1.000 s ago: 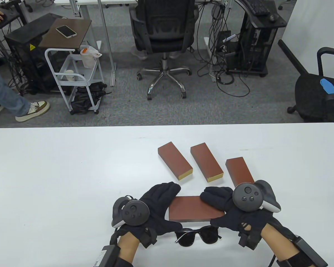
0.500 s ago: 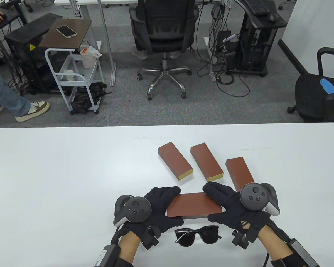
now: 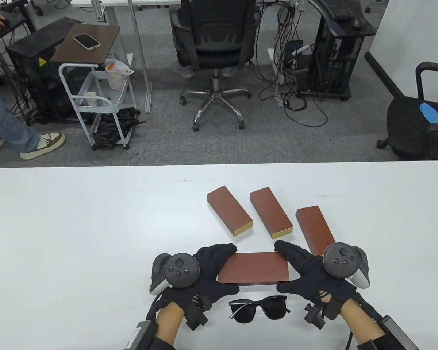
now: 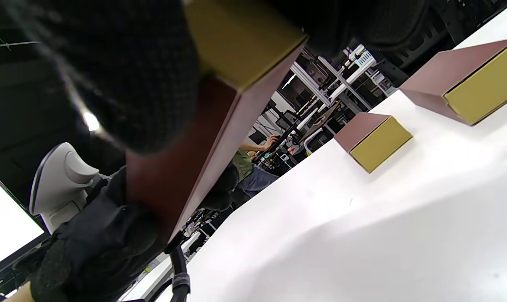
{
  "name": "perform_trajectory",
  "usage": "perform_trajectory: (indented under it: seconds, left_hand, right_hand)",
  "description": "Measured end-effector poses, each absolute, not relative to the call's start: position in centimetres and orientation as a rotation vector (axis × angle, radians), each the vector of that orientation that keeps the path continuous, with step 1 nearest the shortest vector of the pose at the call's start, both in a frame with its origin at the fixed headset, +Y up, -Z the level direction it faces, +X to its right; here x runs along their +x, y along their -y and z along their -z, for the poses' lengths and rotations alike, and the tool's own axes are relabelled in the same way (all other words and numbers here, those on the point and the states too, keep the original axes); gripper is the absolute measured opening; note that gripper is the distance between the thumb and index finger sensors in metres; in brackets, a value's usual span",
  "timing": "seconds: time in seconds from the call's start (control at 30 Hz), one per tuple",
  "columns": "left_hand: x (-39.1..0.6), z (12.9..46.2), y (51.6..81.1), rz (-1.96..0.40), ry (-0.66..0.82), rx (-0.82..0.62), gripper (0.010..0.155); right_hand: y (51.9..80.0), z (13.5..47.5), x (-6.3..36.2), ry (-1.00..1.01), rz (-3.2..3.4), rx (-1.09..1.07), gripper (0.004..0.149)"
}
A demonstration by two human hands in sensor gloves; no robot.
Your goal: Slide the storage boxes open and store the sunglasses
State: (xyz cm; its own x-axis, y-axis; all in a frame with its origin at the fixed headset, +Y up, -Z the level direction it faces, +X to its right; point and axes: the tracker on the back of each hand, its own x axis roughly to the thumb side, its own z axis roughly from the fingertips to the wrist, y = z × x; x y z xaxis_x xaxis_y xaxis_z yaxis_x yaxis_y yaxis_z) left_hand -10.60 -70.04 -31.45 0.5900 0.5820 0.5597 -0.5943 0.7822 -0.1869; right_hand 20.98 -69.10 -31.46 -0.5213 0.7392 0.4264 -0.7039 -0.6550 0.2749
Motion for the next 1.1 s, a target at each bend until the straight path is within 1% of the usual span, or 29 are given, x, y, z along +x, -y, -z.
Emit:
perform_trajectory:
  seconds: [0.13, 0.3, 0.67, 1.0, 1.1]
  left_hand:
    - [-10.3, 31.5, 70.2, -0.631, 0.635, -0.029, 0.094]
    - [-10.8, 31.6, 70.3, -0.596, 0.622, -0.031, 0.093]
    - [-12.7, 32.2, 70.9, -0.626, 0.544, -0.058, 0.093]
    - [-13.9, 32.8, 71.8, -0.724, 0.484, -0.102, 0.093]
    - [-14.1, 32.8, 71.7, -0.791, 0.467, -0.066, 0.094]
  right_hand:
    - [69.6, 31.3, 21.0, -0.067, -2.283, 0.652, 0.091]
    - [69.8, 31.3, 21.4, -0.083, -2.352, 0.642, 0.092]
    - [70.2, 32.4, 25.2, -0.134, -2.276, 0.508, 0.087]
    - [70.3, 33.0, 27.6, -0.15, -2.208, 0.436, 0.085]
    - [69.8, 33.1, 27.9, -0.114, -2.151, 0.435, 0.085]
